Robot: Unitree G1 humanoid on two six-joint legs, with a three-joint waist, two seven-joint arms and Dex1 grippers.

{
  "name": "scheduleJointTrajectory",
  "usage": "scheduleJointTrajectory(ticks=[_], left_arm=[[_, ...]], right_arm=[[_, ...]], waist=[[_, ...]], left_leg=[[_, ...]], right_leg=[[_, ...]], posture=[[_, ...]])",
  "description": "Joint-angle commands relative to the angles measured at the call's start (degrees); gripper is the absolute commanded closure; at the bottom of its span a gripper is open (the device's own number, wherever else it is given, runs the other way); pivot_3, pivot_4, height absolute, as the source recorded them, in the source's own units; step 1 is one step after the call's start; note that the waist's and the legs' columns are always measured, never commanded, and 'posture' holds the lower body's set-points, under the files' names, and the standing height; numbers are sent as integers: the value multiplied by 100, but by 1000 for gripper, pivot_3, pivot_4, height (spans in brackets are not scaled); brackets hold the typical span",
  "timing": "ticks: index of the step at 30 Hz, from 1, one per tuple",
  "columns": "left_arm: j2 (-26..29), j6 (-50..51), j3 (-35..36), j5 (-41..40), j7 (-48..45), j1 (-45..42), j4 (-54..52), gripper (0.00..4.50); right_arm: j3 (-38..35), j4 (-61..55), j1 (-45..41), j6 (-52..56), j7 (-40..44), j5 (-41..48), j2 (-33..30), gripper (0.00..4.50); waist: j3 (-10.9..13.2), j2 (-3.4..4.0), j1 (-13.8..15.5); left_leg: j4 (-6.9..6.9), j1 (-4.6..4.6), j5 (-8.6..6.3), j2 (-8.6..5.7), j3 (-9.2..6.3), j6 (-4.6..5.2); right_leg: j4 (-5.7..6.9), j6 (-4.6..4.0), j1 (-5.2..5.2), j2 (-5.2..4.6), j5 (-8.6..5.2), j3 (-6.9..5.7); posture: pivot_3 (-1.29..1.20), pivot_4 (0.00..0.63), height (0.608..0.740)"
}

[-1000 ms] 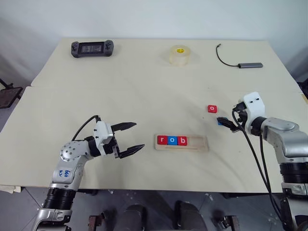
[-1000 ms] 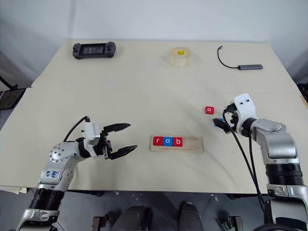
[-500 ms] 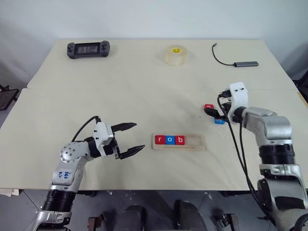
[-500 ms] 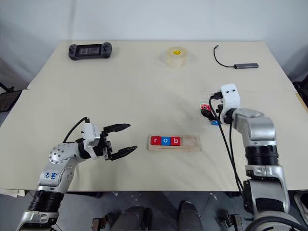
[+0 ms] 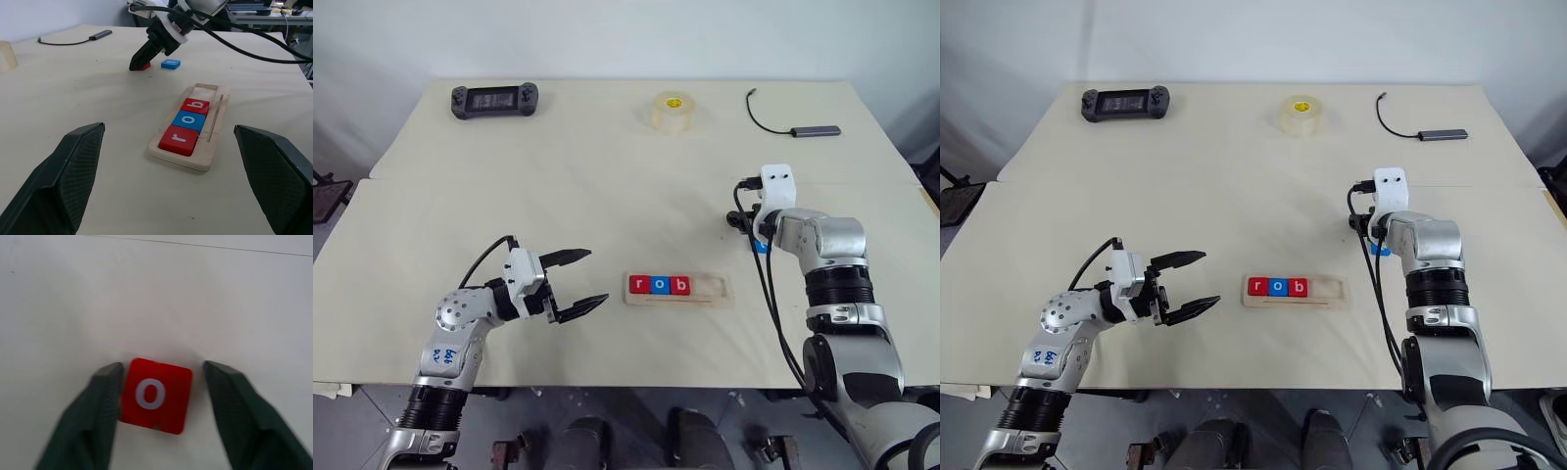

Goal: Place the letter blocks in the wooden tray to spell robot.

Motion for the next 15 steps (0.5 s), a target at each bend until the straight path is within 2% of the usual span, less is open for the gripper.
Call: scheduleJointTrajectory(ticks=[1,8,15], left_arm=[[8,-50,41,-14,13,27,-218,0],[-55,-49,-59,-2,-81,-137,-56,0],[-92,-50,-160,-9,-288,-338,204,0]], right_arm=[[-139,-267,12,320,-134,0,-15,2960],[-401,-1101,103,835,-119,201,-66,3051],[-748,-3239,655,2325,-30,573,-286,3051]], waist=[[0,0,12],[0,0,9],[0,0,30]], left_leg=[[0,0,0,0,0,0],[-1,-2,0,-1,1,0],[-2,-7,0,-1,1,0]], right_leg=[[0,0,0,0,0,0],[1,0,-5,0,0,2],[5,0,-11,0,0,3]], posture=[[0,150,740],[0,150,740],[0,150,740]])
